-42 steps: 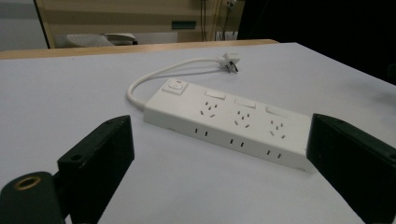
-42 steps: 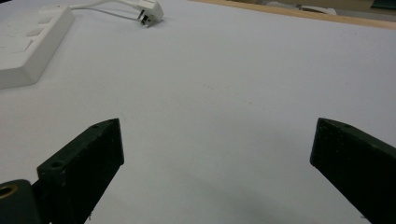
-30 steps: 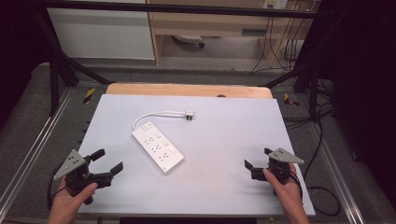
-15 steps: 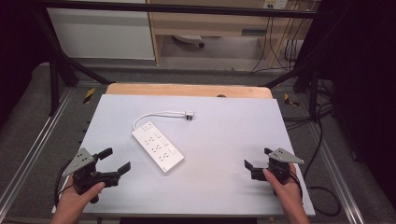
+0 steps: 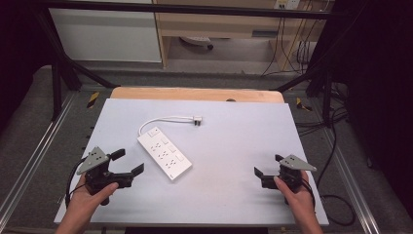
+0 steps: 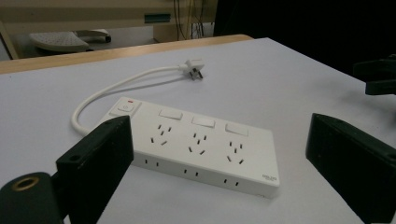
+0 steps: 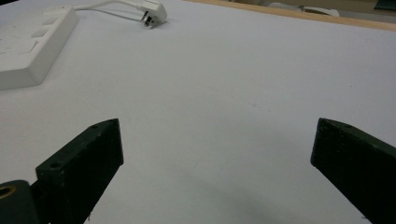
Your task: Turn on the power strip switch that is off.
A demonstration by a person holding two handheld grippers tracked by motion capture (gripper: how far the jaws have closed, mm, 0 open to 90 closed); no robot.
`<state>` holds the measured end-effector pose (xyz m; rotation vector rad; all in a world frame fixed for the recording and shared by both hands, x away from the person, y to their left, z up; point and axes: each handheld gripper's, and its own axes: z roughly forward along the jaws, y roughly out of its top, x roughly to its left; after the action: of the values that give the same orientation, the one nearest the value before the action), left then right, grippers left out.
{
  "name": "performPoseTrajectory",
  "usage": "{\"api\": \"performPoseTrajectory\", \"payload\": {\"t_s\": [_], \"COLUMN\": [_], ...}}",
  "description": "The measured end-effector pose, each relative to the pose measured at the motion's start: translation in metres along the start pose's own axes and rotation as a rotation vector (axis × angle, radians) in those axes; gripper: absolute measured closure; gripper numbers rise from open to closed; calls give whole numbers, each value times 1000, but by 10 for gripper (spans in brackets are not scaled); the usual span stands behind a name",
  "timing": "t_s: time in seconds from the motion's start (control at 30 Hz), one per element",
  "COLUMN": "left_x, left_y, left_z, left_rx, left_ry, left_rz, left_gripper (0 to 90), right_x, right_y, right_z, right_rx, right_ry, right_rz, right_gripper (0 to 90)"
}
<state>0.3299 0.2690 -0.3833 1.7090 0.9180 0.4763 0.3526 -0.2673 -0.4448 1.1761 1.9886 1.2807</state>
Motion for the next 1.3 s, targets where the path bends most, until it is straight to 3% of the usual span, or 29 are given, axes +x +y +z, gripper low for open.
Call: {"api": "performPoseTrajectory", "payload": {"t_s": [0.37,1.3], "left_x": [-3,-23], "left_y": [8,12], "left_z": [11,62], "left_rx": [-2,81], "left_ry": [-8,-59], "left_rz": [5,62], "left_gripper": [78,84], "right_x": [0,-1], "right_y": [0,0], "right_z": [0,-2], "right_rx": [0,-7], "right_ry": [-4,-4], "right_rz": [0,4], "right_gripper": [26,26]}}
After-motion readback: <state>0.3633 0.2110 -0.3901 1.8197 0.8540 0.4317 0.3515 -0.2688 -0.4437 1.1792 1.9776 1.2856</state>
